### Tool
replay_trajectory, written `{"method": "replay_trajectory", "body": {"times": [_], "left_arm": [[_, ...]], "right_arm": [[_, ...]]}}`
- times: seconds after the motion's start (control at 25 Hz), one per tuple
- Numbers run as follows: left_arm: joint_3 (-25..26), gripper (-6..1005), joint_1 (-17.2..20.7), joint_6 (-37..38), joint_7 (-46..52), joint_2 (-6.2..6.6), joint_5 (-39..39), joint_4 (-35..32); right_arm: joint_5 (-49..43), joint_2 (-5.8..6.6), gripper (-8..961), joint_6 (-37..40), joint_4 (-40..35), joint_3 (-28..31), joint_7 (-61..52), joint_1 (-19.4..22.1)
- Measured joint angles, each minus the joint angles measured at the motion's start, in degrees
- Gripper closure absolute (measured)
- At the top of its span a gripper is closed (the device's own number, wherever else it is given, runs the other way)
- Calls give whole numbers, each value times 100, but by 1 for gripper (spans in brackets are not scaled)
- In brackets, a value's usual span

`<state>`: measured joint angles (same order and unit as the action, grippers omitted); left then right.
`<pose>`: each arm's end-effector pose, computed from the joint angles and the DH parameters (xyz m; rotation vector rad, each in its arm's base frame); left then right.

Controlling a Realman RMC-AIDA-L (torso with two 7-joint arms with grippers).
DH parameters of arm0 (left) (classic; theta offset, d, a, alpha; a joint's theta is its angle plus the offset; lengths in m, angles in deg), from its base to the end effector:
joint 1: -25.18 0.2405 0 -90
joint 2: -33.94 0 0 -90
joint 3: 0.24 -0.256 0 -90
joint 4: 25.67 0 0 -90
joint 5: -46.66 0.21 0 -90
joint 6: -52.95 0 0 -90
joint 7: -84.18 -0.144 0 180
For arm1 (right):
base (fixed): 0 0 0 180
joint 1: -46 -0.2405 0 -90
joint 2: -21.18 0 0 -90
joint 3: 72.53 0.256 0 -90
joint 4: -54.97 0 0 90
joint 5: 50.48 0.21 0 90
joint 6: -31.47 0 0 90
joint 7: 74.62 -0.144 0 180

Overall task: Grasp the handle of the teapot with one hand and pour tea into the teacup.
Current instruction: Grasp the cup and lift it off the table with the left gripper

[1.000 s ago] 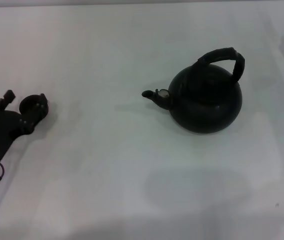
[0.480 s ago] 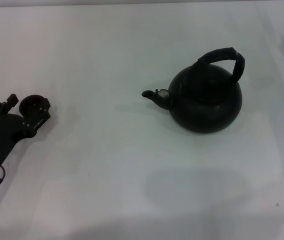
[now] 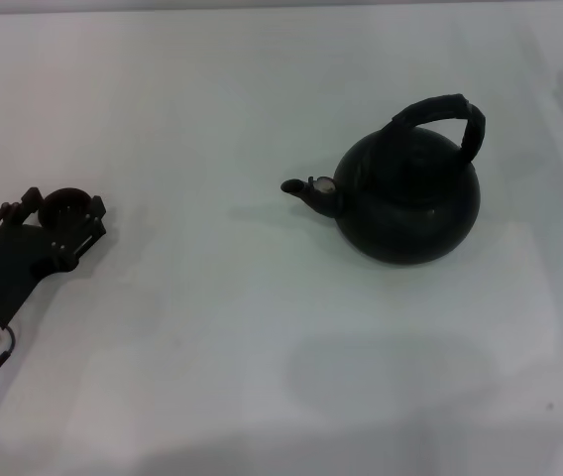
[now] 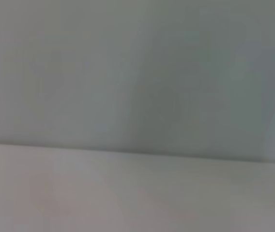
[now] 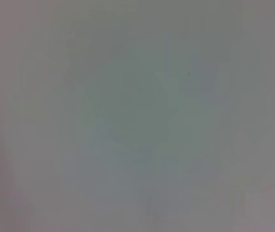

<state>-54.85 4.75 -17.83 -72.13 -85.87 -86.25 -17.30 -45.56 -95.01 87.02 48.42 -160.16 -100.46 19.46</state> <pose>-0.3674 0.2455 -0.0633 -1.8582 -0.8530 -0.6485 0.3665 0.3510 0.0204 -1.5362 0.7883 0.6688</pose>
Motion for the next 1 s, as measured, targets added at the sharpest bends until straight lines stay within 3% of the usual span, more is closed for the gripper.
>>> {"method": "replay_trajectory", "body": {"times": [0.76,1.0], "left_arm": [[27,121,-57,359,-2,7,137,-46],[15,290,-57,309,-2,11,139,-55]], "right_arm": [[0,0,88,20,-5,-9,-77,0],[0,0,88,30,-5,-9,-79,0]]}}
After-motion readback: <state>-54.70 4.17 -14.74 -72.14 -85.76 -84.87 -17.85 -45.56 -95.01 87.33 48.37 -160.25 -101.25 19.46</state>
